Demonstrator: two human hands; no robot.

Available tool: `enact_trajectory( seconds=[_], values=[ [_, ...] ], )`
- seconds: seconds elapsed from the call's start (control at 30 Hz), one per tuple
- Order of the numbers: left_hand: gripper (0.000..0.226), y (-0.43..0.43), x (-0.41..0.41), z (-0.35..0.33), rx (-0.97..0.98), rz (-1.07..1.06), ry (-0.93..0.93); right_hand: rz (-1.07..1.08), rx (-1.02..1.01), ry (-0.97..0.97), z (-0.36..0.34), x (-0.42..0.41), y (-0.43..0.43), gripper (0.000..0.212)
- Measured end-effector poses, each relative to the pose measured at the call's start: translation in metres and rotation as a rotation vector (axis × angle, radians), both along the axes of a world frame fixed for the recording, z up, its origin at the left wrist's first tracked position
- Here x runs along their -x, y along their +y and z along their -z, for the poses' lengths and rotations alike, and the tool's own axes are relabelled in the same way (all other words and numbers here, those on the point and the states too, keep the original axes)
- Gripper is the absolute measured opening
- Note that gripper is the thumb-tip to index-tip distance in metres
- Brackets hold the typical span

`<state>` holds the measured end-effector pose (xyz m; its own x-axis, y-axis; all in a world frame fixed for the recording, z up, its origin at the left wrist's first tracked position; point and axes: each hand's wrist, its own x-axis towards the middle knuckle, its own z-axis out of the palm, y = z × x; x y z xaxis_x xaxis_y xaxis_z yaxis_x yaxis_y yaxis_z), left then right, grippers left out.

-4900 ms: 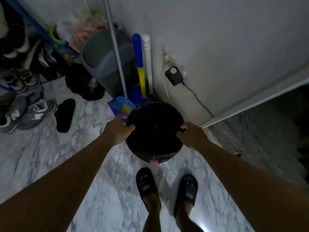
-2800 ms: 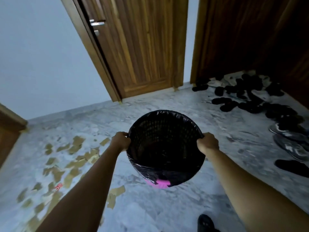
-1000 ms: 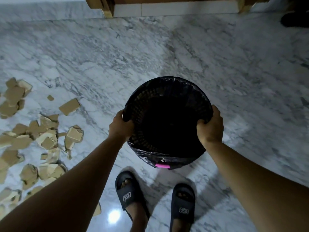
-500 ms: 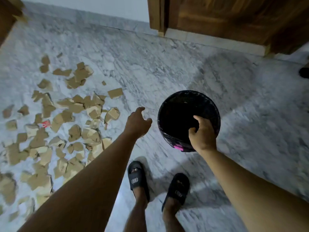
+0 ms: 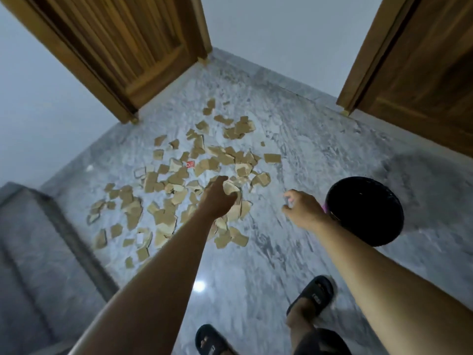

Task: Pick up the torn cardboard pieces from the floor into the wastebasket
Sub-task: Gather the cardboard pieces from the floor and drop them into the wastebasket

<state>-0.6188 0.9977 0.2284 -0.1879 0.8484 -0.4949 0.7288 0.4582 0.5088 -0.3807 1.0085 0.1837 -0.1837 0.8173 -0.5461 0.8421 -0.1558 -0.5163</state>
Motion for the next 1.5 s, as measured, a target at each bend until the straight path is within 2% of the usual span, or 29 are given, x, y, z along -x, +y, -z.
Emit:
enact_trajectory(
  seconds=[0.2, 0.33, 0.5, 0.67, 0.83, 1.0, 1.17, 1.27, 1.37, 1.5],
  values=[
    [0.066, -0.095, 0.145, -0.037, -0.004, -0.061, 0.062, -0.124, 0.03, -0.032, -0.034, 0.126, -0.066, 0.049],
    [0.067, -0.134, 0.213, -0.045, 0.039, -0.105, 0.091, -0.182, 0.043, -0.035, -0.039, 0.19, -0.086, 0.05],
    [0.068, -0.154, 0.26, -0.022, 0.099, -0.151, 0.084, -0.254, 0.099, -0.057, -0.015, 0.249, -0.094, 0.051],
    [0.066, -0.165, 0.294, 0.036, 0.12, -0.22, 0.082, -0.35, 0.14, -0.05, 0.035, 0.301, -0.085, 0.05],
    [0.067, -0.169, 0.318, 0.126, 0.186, -0.234, 0.025, -0.345, 0.176, -0.125, 0.112, 0.338, -0.08, 0.054],
    [0.07, -0.15, 0.333, 0.206, 0.214, -0.172, 0.015, -0.22, 0.174, -0.207, 0.194, 0.34, -0.069, 0.056],
    [0.071, -0.112, 0.326, 0.344, 0.202, -0.135, 0.003, -0.142, 0.252, -0.294, 0.331, 0.322, -0.055, 0.056],
    [0.075, -0.094, 0.309, 0.433, 0.207, -0.109, -0.031, -0.13, 0.266, -0.326, 0.423, 0.3, -0.047, 0.047],
    [0.082, -0.085, 0.304, 0.511, 0.242, -0.1, -0.021, -0.118, 0.251, -0.364, 0.499, 0.287, -0.043, 0.063],
    [0.098, -0.077, 0.313, 0.615, 0.272, -0.143, 0.015, -0.092, 0.228, -0.396, 0.593, 0.282, -0.032, 0.07]
  ],
)
